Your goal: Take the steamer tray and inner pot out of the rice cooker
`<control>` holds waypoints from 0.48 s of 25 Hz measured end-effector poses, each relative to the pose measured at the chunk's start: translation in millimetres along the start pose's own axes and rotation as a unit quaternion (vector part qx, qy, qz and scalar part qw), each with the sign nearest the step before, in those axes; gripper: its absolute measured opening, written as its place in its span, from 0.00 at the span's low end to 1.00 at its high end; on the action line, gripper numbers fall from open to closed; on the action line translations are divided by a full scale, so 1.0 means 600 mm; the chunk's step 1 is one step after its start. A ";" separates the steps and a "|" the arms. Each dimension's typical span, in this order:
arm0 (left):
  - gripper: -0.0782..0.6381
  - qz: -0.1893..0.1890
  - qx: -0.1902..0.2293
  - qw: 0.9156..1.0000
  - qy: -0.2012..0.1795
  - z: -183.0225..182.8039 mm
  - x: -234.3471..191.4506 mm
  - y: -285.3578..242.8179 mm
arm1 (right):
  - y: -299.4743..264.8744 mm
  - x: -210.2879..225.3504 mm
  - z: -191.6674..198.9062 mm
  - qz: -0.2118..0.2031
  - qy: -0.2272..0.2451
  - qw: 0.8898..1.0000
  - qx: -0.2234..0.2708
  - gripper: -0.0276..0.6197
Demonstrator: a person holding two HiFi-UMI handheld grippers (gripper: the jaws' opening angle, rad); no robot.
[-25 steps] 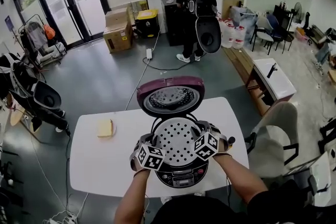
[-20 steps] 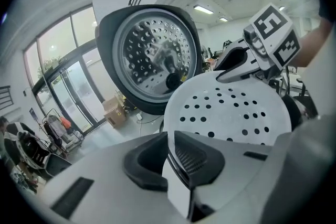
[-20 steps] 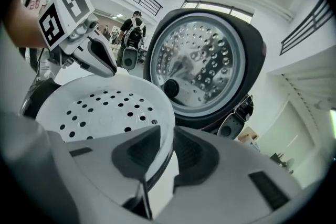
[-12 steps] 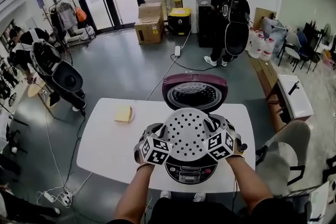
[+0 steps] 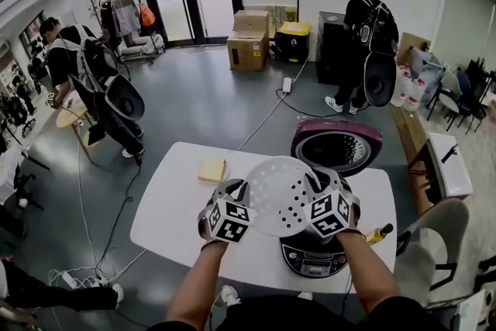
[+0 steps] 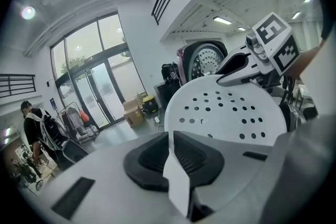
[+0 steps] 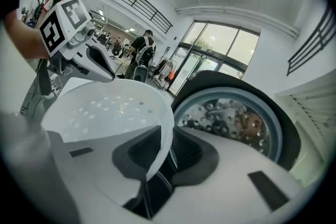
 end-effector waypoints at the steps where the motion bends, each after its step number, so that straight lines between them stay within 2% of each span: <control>1: 0.15 -0.003 -0.002 1.000 0.001 0.008 -0.021 0.006 | -0.012 -0.011 -0.018 -0.004 0.001 1.000 0.000 0.15; 7: 0.15 -0.018 -0.021 1.000 0.015 0.078 -0.132 0.040 | -0.079 -0.094 -0.108 -0.035 0.006 0.999 0.002 0.15; 12: 0.15 -0.034 -0.045 0.998 0.037 0.165 -0.230 0.068 | -0.144 -0.188 -0.187 -0.067 0.013 0.998 0.004 0.15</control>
Point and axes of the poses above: the fingertips, and each gripper's own axes: y backward along the fingers, x to its right, z out of its underside, the point moved 6 cm from there along y, backward along the fingers, and after that the axes turned 9 degrees about y, right-handed, at the moved point
